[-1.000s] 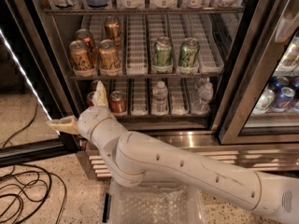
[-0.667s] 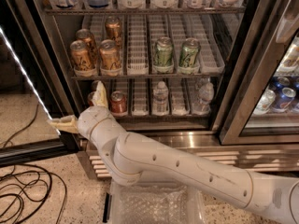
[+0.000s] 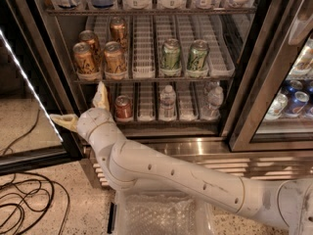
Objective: Pick orange can from middle shelf of fridge
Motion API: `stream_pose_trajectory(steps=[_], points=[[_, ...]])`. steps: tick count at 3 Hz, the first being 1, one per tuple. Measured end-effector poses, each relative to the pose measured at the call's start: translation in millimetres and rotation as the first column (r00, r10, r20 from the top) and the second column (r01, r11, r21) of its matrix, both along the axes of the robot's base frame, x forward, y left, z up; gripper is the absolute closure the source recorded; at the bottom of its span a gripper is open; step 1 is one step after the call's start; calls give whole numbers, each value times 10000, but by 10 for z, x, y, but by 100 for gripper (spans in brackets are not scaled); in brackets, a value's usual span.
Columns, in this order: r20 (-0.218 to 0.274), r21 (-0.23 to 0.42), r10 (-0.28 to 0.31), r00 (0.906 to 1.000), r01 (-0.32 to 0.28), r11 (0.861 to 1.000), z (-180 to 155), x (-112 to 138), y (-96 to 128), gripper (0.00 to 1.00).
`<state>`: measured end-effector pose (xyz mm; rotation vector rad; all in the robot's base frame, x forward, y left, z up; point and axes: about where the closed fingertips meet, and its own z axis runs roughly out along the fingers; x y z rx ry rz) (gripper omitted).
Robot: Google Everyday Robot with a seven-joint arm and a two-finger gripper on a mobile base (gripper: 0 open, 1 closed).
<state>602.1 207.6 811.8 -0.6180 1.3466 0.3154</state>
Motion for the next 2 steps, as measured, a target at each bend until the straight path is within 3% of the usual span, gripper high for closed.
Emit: stream_pose_trajectory(steps=[2], points=[[624, 254, -852, 9944, 838, 9962, 128, 207, 62, 25]])
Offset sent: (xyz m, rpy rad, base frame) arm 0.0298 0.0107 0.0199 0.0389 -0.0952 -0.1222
